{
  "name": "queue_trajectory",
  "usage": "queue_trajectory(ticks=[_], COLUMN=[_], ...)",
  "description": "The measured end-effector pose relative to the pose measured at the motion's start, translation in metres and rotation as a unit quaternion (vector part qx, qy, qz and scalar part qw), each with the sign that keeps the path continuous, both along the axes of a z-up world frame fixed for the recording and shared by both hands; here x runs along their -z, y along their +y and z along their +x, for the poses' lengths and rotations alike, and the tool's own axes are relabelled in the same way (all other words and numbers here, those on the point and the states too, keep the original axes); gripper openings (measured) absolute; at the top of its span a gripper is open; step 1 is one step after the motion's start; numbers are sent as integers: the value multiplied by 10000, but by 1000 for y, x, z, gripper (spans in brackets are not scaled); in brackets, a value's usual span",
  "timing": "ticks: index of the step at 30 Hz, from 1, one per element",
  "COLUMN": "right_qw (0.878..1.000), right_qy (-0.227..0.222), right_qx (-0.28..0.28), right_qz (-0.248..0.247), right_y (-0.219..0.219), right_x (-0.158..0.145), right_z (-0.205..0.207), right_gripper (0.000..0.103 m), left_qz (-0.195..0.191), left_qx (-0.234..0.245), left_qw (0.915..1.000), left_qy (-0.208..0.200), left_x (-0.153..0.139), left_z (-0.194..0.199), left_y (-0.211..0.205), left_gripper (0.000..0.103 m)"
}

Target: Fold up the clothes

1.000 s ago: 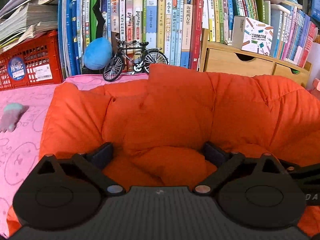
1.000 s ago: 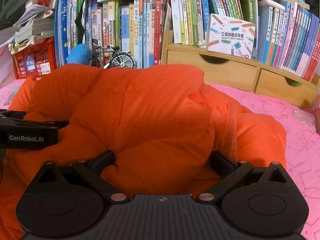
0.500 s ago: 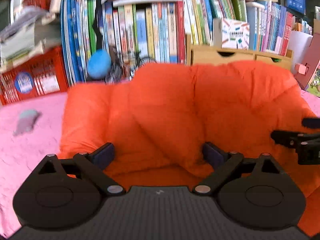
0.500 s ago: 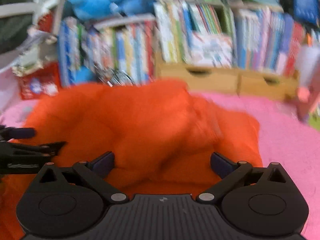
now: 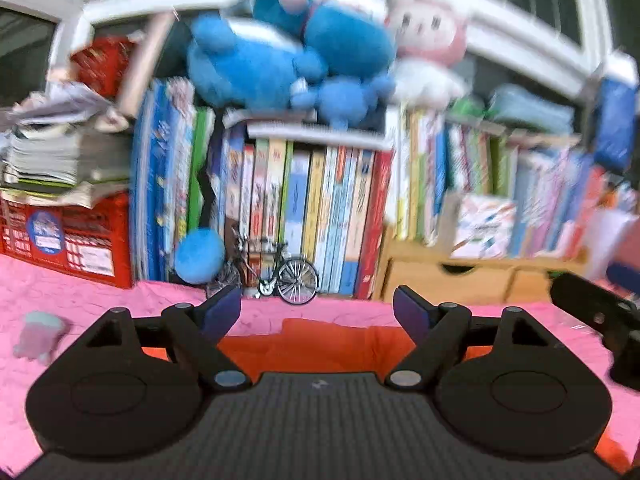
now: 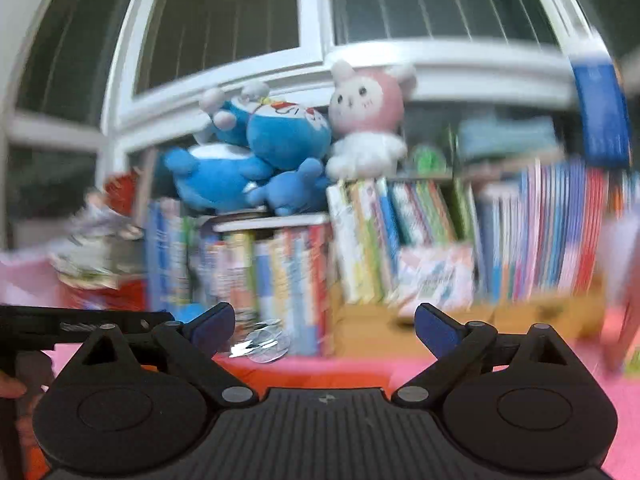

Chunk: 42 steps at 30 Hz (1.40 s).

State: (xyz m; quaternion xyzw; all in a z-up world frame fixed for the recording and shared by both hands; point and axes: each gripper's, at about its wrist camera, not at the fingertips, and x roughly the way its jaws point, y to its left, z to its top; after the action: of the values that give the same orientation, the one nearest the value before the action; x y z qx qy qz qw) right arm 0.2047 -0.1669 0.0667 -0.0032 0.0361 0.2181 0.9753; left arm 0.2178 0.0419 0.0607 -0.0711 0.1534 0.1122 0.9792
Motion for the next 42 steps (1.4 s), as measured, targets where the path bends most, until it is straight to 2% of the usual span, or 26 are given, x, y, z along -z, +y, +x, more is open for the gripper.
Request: queue_trajectory(ticks=[2,4,7,8,10,12,15,17,19,21,22,23,24,25,27,30,33,36,40,41,42], right_qw=[9995,9973,9837,9772,9718,9732,9663,9673,9735,9803,9801,9748,9689,9659,9682,9765,9884,9917,9898,9878,9857], right_qy=[48,314,360,378,460,660,547,574,858,1388,1780,2197,2466,2564,2387,1714,1226,1237,1372,1468,1573], right_qx=[-54,-11,259,327,209,193,359,431,373,234,140,128,187,333,749,1227,869,347,-261,-354,-331], right_qz=[-313,-663,-1741,-2064,-2303,-2196,-2489,-2433,-2088,-1384,-865,-356,-6,126,-91,-450,-234,38,-291,-379,-501], right_y=[21,28,46,51,46,40,41,36,25,4,-11,-27,-41,-48,-46,-37,-45,-45,-27,-23,-18], right_x=[5,18,57,69,91,93,98,98,95,90,90,92,93,93,90,77,62,50,49,53,59], right_z=[25,55,76,83,88,94,96,98,104,117,127,138,141,144,138,108,72,40,-1,-8,-10], right_gripper=[92,87,85,85,86,89,93,95,96,96,96,97,97,97,96,91,91,91,89,82,67], left_qz=[323,1006,2066,1978,1801,1625,1359,1181,1002,823,734,646,640,668,726,596,449,423,657,778,811], left_qx=[-207,-420,-572,-535,-483,-455,-412,-384,-355,-326,-311,-297,-309,-325,-376,-286,-108,115,563,582,537], left_qw=[9989,9926,9730,9748,9779,9803,9832,9846,9857,9864,9866,9867,9868,9868,9873,9926,9966,9981,9948,9934,9928], left_qy=[272,543,850,880,950,1030,1149,1229,1307,1385,1424,1462,1453,1440,1363,1017,683,443,538,603,698], left_x=[14,36,74,73,74,75,77,78,79,80,81,81,81,82,80,69,54,43,49,54,60], left_z=[26,38,47,46,46,48,52,54,56,58,60,61,60,59,57,30,-8,-49,-81,-82,-79], left_y=[-3,-10,-19,-16,-10,-5,4,10,15,21,24,27,27,25,24,24,17,13,-3,-6,-6], left_gripper=[78,79,80,80,81,83,84,85,86,87,88,88,89,89,89,87,86,86,87,87,87])
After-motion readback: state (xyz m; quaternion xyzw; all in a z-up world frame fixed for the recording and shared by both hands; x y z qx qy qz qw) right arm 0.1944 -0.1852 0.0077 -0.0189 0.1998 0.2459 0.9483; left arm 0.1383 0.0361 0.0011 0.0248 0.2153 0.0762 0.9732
